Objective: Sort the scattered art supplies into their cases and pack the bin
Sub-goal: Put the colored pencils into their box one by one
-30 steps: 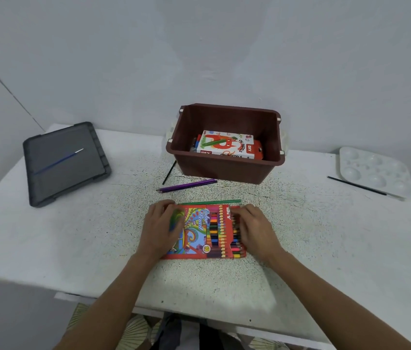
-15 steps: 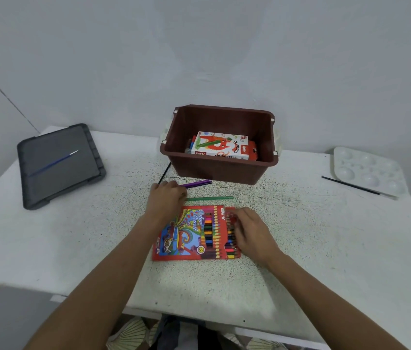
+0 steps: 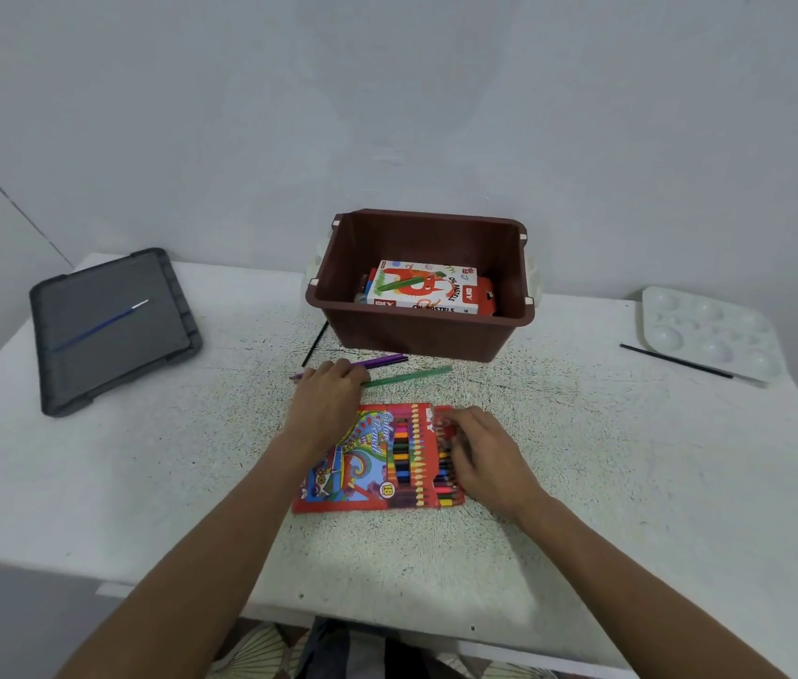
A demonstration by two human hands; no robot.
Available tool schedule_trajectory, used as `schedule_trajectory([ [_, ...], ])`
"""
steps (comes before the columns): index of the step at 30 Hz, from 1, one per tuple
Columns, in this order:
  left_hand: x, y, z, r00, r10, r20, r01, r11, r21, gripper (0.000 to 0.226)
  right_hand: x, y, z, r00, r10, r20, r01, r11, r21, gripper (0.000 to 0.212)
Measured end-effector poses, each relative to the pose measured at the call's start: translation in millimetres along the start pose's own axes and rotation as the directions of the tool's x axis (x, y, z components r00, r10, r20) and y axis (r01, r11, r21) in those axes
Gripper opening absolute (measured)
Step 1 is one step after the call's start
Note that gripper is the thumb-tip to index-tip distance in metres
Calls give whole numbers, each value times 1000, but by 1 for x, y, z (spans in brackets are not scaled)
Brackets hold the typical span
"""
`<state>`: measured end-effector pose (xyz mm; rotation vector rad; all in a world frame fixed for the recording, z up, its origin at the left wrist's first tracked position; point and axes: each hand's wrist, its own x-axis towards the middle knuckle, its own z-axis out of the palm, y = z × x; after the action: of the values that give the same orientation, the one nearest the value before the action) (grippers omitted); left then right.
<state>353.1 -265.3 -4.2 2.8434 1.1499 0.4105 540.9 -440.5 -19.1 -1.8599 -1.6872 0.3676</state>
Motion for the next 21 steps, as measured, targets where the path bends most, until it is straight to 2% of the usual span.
schedule_trajectory([
  [2, -2, 9, -6, 994, -47, -93, 22, 966, -259, 10, 3, -3, -2, 1000, 27, 7, -27, 1000, 13, 32],
  [4, -4, 22, -16, 984, -150, -99, 83, 867, -492, 7, 7, -6, -4, 999, 39, 3, -39, 999, 19, 29],
  [7, -8, 34, -21, 942, -330, 61, 258, 595, -761, 10, 13, -12, -9, 999, 31, -43, -30, 999, 13, 23],
  [9, -11, 38, -21, 915, -368, 164, 308, 377, -873, 12, 17, -16, -12, 996, 26, -84, -25, 1000, 13, 21],
  [11, -14, 43, -22, 905, -364, 222, 319, 234, -918, 15, 20, -20, -14, 995, 27, -100, -25, 999, 19, 21],
  [16, -23, 52, -21, 894, -309, 324, 377, 127, -918, 12, 22, -27, -17, 993, -1, -121, 2, 1000, 12, 22],
  [21, -26, 63, -26, 890, -256, 377, 413, 105, -905, 18, 22, -27, -13, 990, -67, -123, 63, 997, -36, 20],
])
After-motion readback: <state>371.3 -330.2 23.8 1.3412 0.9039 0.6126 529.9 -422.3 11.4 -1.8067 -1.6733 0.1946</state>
